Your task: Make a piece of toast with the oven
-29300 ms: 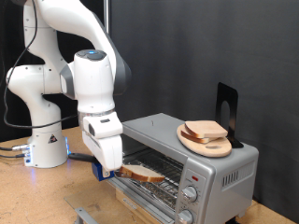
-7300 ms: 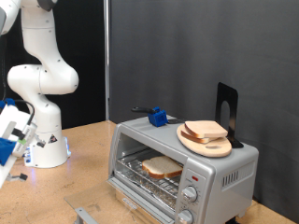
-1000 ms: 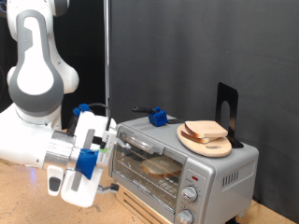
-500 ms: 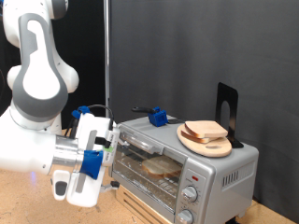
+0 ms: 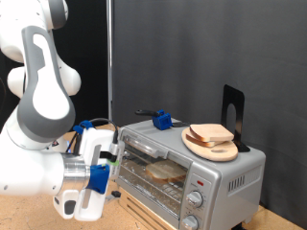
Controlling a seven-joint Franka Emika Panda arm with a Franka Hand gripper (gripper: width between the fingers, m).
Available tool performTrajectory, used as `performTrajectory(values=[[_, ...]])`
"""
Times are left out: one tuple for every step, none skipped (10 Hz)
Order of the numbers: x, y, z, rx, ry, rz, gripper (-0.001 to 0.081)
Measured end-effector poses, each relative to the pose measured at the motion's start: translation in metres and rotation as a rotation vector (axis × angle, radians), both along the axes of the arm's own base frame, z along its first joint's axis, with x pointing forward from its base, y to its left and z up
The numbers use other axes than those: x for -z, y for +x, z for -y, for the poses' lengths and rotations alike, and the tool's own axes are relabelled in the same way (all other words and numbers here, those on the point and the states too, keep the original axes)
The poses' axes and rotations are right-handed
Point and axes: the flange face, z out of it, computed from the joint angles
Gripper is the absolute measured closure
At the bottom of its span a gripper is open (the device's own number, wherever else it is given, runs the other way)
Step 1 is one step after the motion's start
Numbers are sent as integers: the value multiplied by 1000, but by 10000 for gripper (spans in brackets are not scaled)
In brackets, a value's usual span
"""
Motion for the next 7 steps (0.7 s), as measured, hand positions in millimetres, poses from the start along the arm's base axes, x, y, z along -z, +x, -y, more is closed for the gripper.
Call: performTrajectory(values=[[9, 7, -3, 14, -18, -44, -2], [18, 17, -7, 24, -28, -78, -2], [26, 31, -7, 60, -55, -70, -2], [31, 40, -7, 79, -74, -59, -2], [31, 39, -8, 72, -66, -62, -2], [32, 37, -10, 61, -50, -70, -2], [36, 38, -11, 76, -38, -85, -2]])
